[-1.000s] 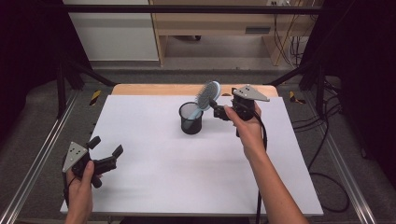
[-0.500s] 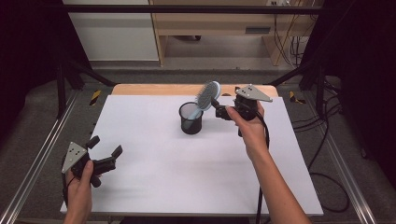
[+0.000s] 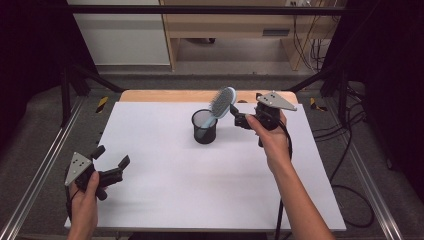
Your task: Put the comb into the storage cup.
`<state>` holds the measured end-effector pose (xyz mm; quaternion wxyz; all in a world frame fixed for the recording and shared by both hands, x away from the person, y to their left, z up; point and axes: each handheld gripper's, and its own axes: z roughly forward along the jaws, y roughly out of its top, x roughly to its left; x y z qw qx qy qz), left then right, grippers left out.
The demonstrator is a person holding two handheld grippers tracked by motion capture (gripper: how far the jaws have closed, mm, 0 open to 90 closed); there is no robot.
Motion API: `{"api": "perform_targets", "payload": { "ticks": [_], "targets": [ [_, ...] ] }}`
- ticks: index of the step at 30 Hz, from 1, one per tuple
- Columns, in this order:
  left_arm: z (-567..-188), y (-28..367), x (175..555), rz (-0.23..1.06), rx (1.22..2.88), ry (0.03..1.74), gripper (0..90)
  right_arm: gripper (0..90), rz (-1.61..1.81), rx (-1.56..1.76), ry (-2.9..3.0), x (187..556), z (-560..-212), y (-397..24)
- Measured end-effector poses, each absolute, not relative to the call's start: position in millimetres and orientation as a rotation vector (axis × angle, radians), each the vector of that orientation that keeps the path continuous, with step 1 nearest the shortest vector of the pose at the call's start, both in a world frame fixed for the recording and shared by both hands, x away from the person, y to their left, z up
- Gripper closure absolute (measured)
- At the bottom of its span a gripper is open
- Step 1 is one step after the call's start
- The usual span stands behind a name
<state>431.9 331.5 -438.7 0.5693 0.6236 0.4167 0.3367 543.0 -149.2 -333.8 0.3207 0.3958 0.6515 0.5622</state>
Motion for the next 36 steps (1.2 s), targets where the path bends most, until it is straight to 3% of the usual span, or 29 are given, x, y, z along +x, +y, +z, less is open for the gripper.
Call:
{"api": "perform_targets", "payload": {
  "ticks": [36],
  "targets": [
    [-437.8, 336.5, 429.3, 0.781, 1.460, 0.967, 1.1, 3.0, 1.444, 1.022, 1.668, 523.2, -336.8, -189.7]
  ]
}}
